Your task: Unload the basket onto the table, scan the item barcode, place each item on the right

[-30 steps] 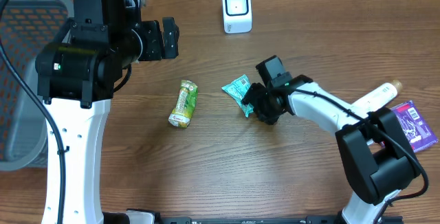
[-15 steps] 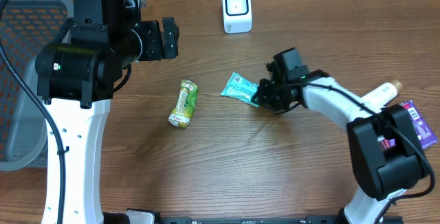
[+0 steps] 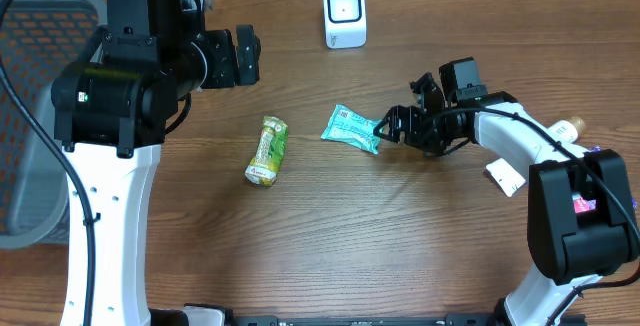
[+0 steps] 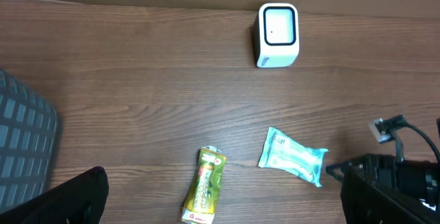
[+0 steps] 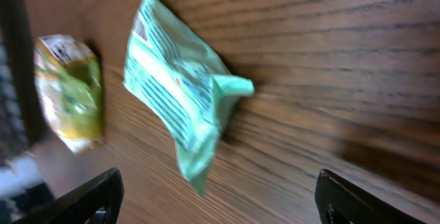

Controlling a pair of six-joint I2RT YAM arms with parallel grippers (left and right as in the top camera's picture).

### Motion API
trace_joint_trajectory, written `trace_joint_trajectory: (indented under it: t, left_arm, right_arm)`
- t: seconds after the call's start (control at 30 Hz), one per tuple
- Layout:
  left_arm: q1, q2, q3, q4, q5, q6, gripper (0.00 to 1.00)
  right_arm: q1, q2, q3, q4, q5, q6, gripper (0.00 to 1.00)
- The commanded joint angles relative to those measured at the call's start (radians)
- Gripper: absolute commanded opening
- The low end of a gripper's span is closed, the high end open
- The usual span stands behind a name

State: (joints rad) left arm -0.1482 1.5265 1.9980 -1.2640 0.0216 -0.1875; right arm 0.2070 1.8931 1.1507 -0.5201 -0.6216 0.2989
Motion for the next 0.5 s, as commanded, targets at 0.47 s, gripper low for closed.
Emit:
trace_joint_trajectory:
  t: [0.47]
  left_arm:
    - [0.004, 0.005, 0.001, 0.004, -0.003, 0.008, 1.0]
  right_arm:
    - [0.129, 0.163, 0.012, 0.268, 0.052, 0.545, 0.79]
